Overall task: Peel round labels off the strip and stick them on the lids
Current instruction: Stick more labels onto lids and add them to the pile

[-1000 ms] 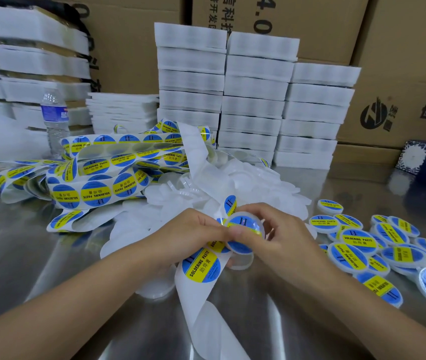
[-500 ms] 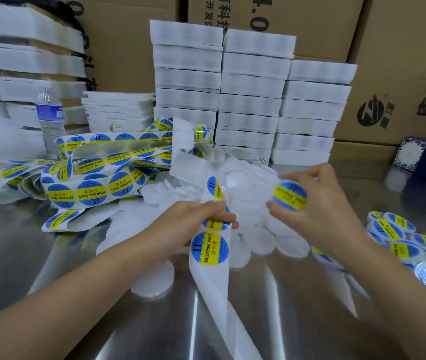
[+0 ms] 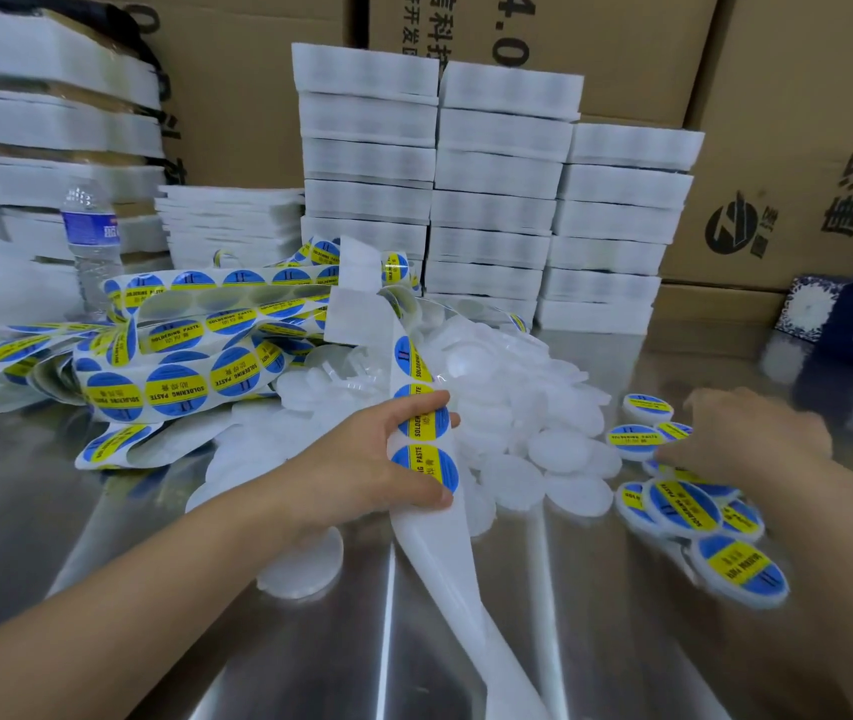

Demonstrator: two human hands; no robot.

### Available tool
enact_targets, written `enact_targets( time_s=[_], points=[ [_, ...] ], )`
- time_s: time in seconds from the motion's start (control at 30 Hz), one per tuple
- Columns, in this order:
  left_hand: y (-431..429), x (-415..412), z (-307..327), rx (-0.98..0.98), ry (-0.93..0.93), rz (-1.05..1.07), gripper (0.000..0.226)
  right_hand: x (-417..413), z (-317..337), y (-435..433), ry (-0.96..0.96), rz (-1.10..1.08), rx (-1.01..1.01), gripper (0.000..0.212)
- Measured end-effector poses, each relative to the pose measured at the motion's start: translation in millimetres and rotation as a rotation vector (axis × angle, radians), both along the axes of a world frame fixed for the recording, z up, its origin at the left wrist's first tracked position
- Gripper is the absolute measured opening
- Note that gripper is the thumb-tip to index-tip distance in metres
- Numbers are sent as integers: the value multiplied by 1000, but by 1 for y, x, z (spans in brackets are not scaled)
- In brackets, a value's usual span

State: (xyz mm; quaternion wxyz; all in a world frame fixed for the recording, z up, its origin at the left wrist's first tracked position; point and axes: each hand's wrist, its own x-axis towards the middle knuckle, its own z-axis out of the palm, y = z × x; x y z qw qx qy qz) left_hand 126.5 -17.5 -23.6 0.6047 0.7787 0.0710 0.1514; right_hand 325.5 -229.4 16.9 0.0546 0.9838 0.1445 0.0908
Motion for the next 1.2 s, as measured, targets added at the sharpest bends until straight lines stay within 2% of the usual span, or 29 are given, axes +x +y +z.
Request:
enact_targets(
  time_s=[0.13,0.27,0.37,0.43,0.53,0.63,0.7,0.8,0.93,1.07,1.2],
  points=[
    [0,0,-2,32,-2,-21,67,-5,-2,8,-73,145,54,45],
    [0,0,-2,60,11,-21,58,-28,-6,27,-52,523,468,23],
    [1,-1,-1,97,24,-16,54,-57,-10,39,-46,821,649,13],
    [0,-1,0,90,28,-18,63,-74,-14,44,64,910,723,14],
    [-1,0,-1,69,28,14,80,-89,-23,50,267,926,775,18],
    [-1,-1,-1,71,58,39,97,-92,-29,54,378,945,837,23],
    [0,-2,0,133,78,53,83,-93,-30,55,405,957,901,26],
    [0,-2,2,178,75,65,44,-94,-30,55,369,979,929,24],
    [1,-2,0,165,83,13,19,-96,-27,54,253,1024,952,25],
    [1,-2,-1,194,96,26,10,-96,-26,53,175,1071,937,32],
    [1,0,-3,222,106,16,9,-99,-30,55,147,1087,898,18]
  ],
)
